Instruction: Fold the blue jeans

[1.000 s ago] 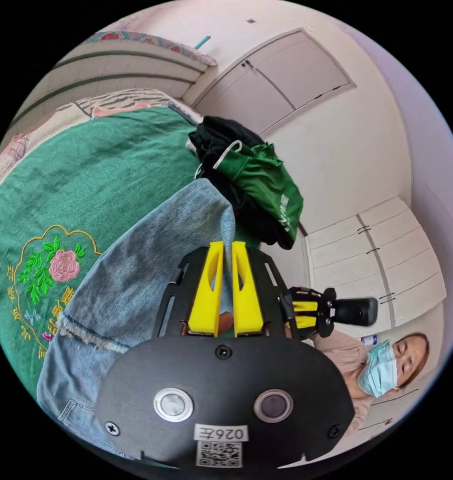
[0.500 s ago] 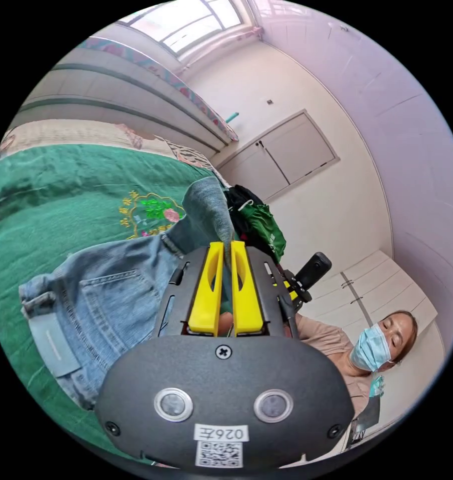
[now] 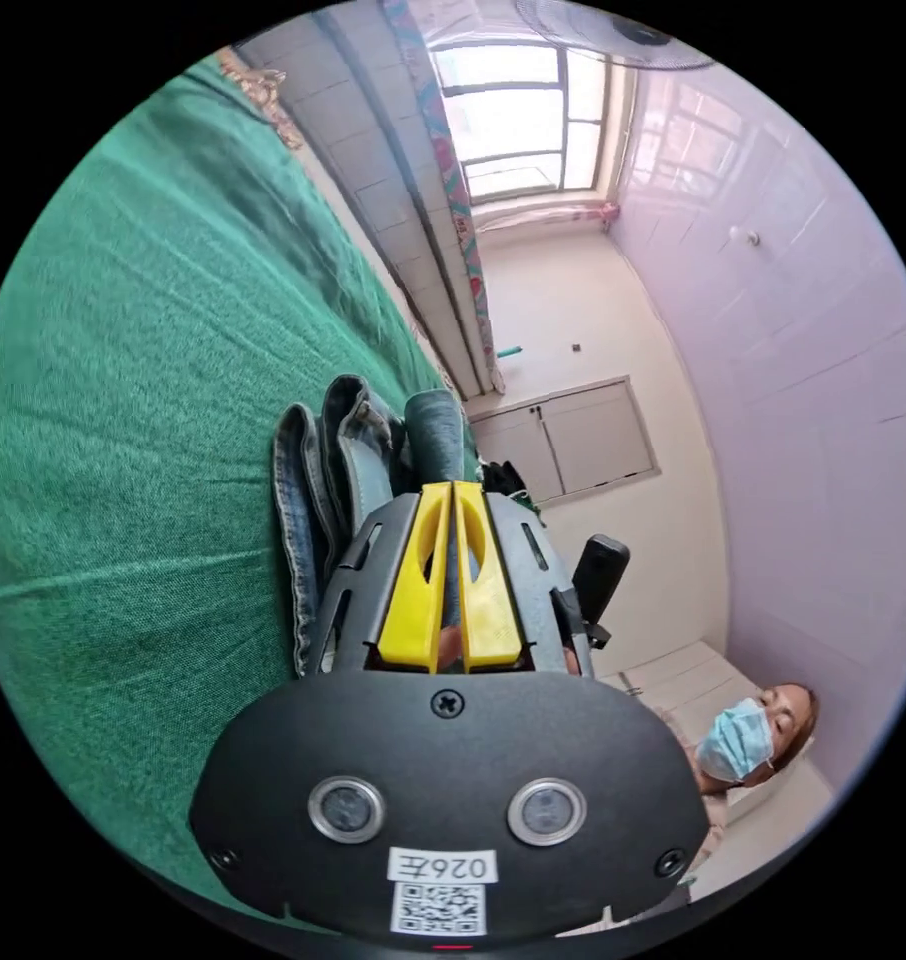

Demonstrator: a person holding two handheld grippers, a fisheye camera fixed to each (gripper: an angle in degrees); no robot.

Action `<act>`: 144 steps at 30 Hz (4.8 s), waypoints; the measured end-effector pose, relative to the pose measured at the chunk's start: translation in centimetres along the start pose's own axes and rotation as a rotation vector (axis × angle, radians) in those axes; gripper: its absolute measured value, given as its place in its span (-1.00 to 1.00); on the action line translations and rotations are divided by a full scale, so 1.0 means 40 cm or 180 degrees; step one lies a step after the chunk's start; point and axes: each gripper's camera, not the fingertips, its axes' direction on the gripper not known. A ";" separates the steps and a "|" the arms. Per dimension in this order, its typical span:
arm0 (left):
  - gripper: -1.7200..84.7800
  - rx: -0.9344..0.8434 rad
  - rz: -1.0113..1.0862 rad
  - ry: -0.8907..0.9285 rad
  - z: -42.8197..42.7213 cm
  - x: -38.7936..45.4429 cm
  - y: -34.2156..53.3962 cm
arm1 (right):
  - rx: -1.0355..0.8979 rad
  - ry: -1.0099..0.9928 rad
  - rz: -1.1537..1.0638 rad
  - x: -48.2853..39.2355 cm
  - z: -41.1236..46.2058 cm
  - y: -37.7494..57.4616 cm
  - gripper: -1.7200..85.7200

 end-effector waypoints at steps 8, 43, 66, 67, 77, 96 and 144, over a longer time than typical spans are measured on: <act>-0.92 0.0421 0.0068 -0.0170 -0.022 0.136 0.056 | -0.0029 0.0133 -0.0129 0.073 0.020 0.063 -0.96; -0.98 -0.0847 0.1102 -0.2082 0.817 0.444 0.119 | 0.0421 0.2041 0.0235 0.288 -0.151 -0.025 -0.98; -0.98 -0.0720 0.0797 -0.2167 1.041 0.271 -0.009 | 0.0349 0.2204 0.0122 0.184 -0.330 -0.345 -0.98; -0.98 -0.0617 0.0590 -0.1882 0.991 0.256 -0.041 | 0.0328 0.2264 0.0125 0.172 -0.367 -0.361 -0.99; -0.95 0.0011 0.0283 -0.1280 0.724 0.146 -0.124 | 0.0915 0.1391 0.0814 0.405 -0.925 -0.475 -0.96; -0.54 -0.0839 0.0016 -0.1118 0.964 0.034 -0.478 | 0.0738 -0.0640 0.1581 1.057 -1.158 -0.566 -0.70; -0.86 0.4968 -0.0278 -0.1931 -1.034 1.125 0.039 | -0.0347 0.1810 -0.2461 -0.331 1.461 -0.079 -0.96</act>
